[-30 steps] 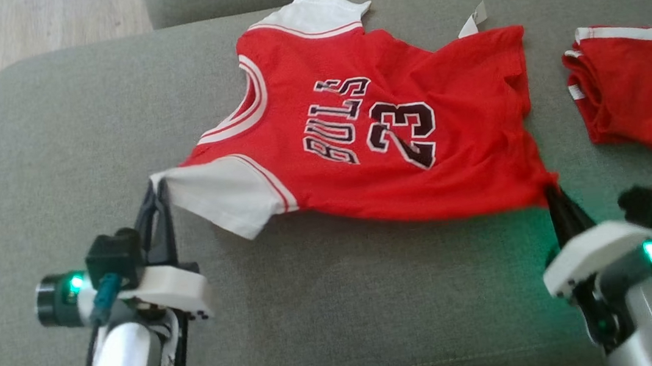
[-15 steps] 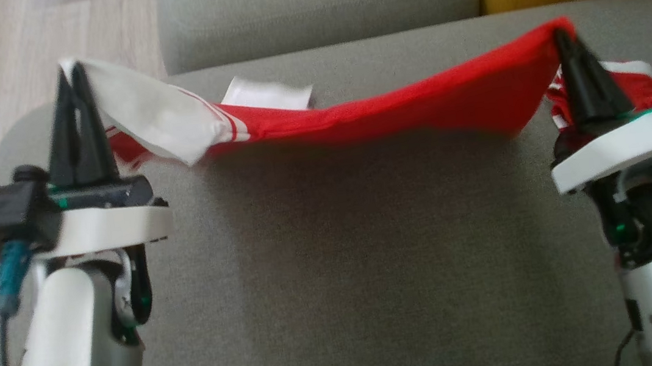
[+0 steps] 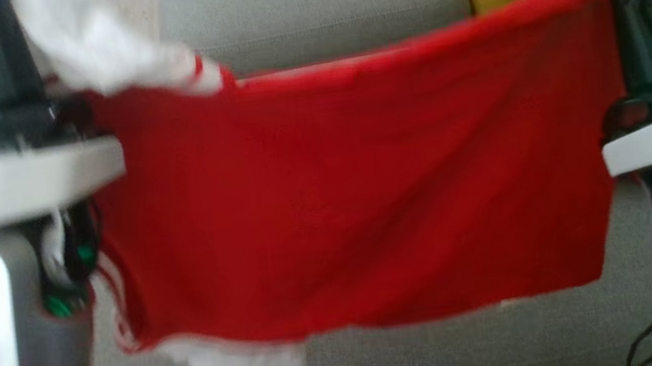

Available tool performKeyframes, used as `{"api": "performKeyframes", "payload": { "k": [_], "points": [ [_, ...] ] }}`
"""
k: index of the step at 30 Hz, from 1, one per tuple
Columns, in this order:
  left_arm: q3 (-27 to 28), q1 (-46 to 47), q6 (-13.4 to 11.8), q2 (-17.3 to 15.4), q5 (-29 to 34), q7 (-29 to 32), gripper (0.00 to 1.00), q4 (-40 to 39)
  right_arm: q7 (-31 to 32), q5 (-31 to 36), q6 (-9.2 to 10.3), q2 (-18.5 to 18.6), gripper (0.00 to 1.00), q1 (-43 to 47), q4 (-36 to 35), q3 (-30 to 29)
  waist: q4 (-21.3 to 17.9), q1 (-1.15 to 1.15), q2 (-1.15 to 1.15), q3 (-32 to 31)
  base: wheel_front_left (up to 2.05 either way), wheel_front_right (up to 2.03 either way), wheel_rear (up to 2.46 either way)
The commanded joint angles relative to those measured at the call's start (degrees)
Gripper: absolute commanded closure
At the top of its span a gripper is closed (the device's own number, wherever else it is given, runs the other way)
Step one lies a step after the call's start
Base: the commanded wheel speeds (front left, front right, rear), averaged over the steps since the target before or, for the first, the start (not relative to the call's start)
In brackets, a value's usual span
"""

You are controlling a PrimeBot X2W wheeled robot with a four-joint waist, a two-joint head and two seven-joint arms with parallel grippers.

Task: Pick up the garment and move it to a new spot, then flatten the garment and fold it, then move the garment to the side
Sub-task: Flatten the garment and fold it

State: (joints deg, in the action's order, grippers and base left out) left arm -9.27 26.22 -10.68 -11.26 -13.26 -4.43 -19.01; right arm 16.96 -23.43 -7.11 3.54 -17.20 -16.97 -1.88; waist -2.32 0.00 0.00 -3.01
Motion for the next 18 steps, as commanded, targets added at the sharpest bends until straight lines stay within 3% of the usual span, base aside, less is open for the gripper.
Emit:
{"api": "performKeyframes", "payload": {
  "k": [1, 5, 9, 13, 18],
  "points": [
    [2.2, 5.4, 0.8, -2.2, -0.7, 1.7, 1.00, 0.6, 1.2, -0.6, -0.37, -0.5, 1.00, -4.0, -1.6, 0.4, -0.4, 0.00, 0.00, 1.0, 0.00, 0.00, 0.00],
    [2.1, 13.1, 3.5, -3.1, -3.2, 4.4, 1.00, 9.4, 2.5, -1.3, -0.37, -0.6, 1.00, -10.5, 3.6, 0.1, -1.3, 0.00, 0.00, 3.9, 0.00, 0.00, 0.00],
    [2.6, 24.5, 5.9, -4.1, -4.5, 5.5, 1.00, 20.8, 0.9, -0.7, -0.37, -0.6, 1.00, -22.4, 14.0, 0.2, -2.0, 0.00, 0.00, 10.2, 0.00, 0.00, 0.00],
    [1.7, 37.5, 8.1, -4.9, -3.4, 3.3, 1.00, 33.2, -3.8, 1.8, -0.37, -0.7, 1.00, -37.1, 28.6, 0.7, -2.0, 0.00, 0.00, 15.7, 0.00, 0.00, 0.00],
    [2.0, 52.1, 8.2, -4.5, -2.1, -3.2, 1.00, 45.7, -13.2, 4.6, -0.37, -0.6, 1.00, -54.7, 45.3, 0.2, -1.1, 0.00, 0.00, 20.7, 0.00, 0.00, 0.00]
  ]
}}
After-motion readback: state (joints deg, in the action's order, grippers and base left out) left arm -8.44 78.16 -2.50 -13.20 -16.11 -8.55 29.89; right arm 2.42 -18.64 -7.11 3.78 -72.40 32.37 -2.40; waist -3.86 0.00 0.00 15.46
